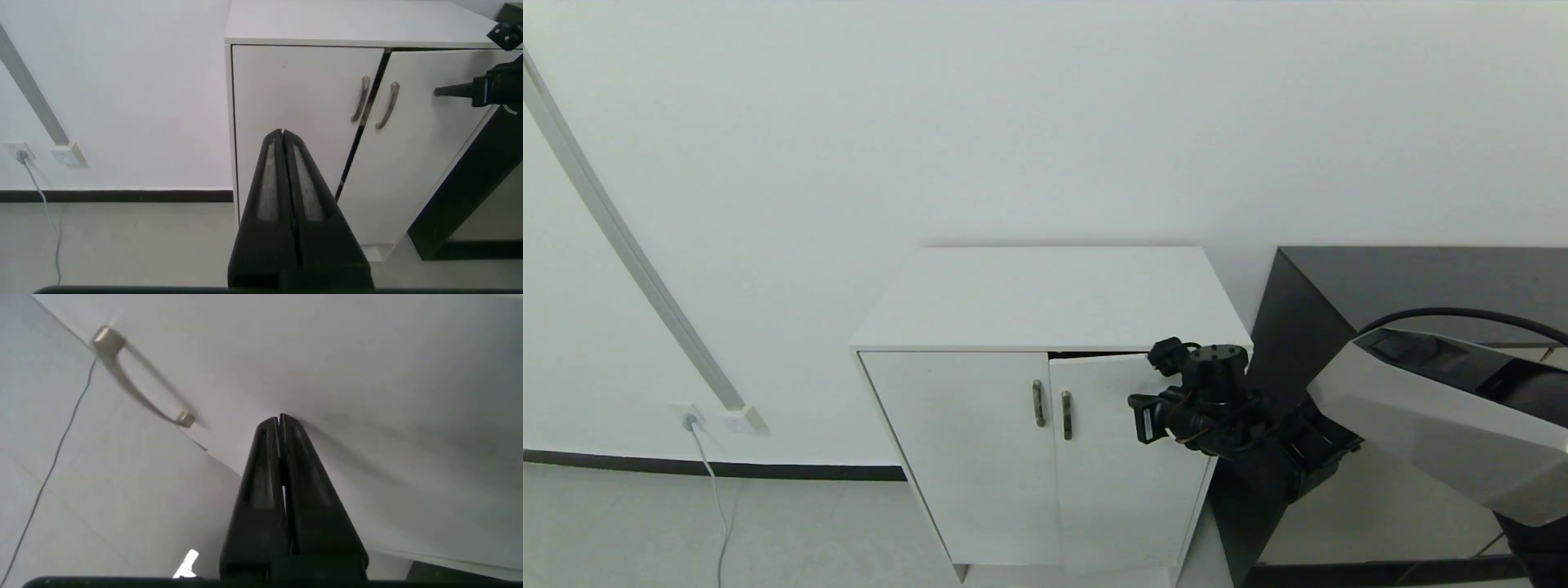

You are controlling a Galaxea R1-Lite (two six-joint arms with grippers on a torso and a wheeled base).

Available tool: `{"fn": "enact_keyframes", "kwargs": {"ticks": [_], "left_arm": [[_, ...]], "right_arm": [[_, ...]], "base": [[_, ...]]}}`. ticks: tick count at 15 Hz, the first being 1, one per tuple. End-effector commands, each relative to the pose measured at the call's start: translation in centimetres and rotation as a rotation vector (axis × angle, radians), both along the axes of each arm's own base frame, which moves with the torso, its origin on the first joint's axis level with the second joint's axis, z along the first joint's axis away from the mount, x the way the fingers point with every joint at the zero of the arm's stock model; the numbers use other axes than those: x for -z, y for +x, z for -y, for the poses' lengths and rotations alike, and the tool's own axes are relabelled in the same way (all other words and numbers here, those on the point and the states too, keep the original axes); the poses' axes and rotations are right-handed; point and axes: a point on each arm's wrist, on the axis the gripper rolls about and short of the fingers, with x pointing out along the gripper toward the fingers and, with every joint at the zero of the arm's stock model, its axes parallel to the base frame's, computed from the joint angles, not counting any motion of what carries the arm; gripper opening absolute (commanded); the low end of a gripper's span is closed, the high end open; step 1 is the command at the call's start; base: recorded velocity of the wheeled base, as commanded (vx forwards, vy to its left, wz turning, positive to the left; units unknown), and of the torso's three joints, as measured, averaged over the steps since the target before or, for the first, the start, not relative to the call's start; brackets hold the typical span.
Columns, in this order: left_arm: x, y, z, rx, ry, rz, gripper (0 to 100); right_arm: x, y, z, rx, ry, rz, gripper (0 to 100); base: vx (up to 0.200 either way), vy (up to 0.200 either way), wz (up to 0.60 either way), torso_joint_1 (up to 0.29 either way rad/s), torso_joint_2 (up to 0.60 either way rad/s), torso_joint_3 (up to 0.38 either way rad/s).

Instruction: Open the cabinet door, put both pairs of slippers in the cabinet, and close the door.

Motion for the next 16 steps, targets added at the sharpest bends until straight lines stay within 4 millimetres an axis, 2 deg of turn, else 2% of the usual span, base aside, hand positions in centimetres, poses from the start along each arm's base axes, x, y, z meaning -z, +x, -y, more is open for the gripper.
{"fn": "enact_keyframes", "kwargs": {"ticks": [1, 11, 13, 16], "left_arm": [[0.0, 0.0, 0.0, -0.001, -0.001, 0.000, 0], [0.0, 0.0, 0.0, -0.001, -0.001, 0.000, 0], [0.0, 0.0, 0.0, -0.001, -0.001, 0.000, 0], [0.0, 0.0, 0.0, -0.001, -0.001, 0.000, 0]], "right_arm": [[0.2, 0.4, 0.5, 0.014, 0.000, 0.000, 0], [-0.2, 1.0, 0.8, 0.026, 0.008, 0.014, 0], [-0.4, 0.2, 0.6, 0.025, 0.001, 0.010, 0], [-2.0, -1.5, 1.3, 0.057, -0.019, 0.031, 0]], "base": [[0.000, 0.000, 0.00, 0.000, 0.00, 0.000], [0.000, 0.000, 0.00, 0.000, 0.00, 0.000], [0.000, 0.000, 0.00, 0.000, 0.00, 0.000], [0.000, 0.000, 0.00, 0.000, 0.00, 0.000]]}}
